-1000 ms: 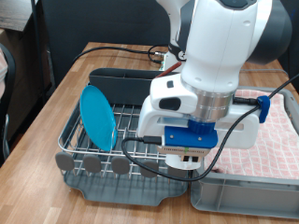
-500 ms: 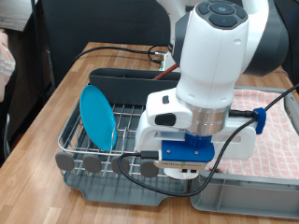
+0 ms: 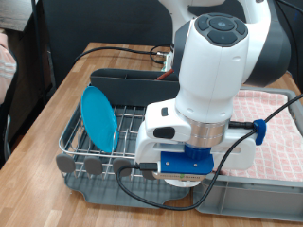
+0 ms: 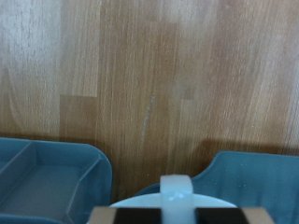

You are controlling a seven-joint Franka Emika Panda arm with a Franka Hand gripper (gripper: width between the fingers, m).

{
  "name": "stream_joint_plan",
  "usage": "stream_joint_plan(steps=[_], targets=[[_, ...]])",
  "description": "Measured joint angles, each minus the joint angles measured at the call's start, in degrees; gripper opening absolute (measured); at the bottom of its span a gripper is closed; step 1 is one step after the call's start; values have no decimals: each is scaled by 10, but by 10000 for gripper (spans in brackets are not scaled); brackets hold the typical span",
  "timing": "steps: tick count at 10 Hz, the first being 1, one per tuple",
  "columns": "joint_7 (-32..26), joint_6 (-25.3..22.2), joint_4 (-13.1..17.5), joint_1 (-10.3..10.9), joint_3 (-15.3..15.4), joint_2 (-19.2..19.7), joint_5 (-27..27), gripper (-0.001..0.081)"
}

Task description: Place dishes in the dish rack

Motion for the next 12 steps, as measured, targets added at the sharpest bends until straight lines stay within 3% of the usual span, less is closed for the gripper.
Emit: stream_joint_plan(steps=[5,7,8,9,10,11,12], targets=[[-7,-60,31,-8,8,20,11,71],[-7,-67,31,-8,8,23,11,359],[-7,-71,31,-8,9,23,11,359],[-7,-77,31,-8,10,23,11,521],[-7,-81,32,-8,11,23,11,521],[-8,-87,34,-8,12,23,11,685],[-8,-96,39,-7,13,22,11,772]])
